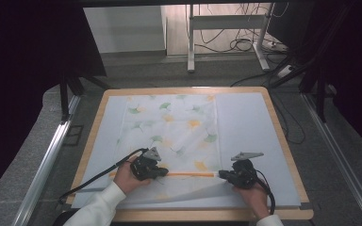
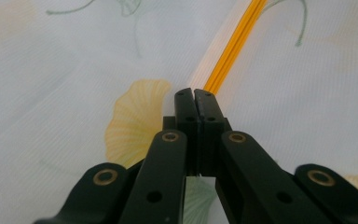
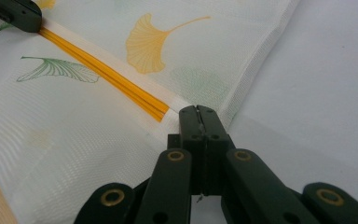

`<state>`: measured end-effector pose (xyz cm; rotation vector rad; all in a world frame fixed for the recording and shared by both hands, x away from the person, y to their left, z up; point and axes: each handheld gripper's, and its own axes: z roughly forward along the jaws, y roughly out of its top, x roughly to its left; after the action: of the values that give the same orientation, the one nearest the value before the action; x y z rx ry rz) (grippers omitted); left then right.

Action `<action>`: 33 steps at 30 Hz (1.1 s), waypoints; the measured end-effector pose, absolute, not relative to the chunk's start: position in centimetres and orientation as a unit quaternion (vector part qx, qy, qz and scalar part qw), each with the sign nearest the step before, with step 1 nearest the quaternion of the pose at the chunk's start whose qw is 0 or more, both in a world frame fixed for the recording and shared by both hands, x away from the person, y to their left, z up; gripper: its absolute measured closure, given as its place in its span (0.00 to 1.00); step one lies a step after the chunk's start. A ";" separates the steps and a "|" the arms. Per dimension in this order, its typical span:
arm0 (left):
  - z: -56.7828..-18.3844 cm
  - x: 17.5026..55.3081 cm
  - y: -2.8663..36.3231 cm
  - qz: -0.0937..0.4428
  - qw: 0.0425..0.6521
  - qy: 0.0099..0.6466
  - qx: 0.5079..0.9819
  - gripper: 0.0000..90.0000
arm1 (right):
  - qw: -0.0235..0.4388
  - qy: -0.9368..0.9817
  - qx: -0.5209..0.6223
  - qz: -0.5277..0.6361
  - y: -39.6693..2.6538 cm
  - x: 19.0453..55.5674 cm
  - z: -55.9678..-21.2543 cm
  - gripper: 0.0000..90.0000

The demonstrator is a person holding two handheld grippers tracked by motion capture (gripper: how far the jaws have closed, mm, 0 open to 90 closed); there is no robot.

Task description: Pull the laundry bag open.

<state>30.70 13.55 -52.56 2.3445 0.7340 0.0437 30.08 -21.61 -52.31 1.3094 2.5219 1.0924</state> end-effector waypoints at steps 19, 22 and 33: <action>-52.6 30.0 16.5 0.031 0.329 0.302 0.894 1.00 | 0.049 0.827 0.430 0.358 -21.6 30.0 -52.3 1.00; -52.7 29.9 17.0 0.031 0.330 0.307 0.892 1.00 | 0.050 0.827 0.430 0.358 -21.6 30.0 -52.3 1.00; -52.8 29.5 19.2 0.034 0.329 0.325 0.886 1.00 | 0.050 0.827 0.430 0.358 -21.6 30.0 -52.3 1.00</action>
<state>29.53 19.22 -52.80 2.3177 0.8515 0.0881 30.02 -21.58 -52.30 1.3104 2.5189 1.0891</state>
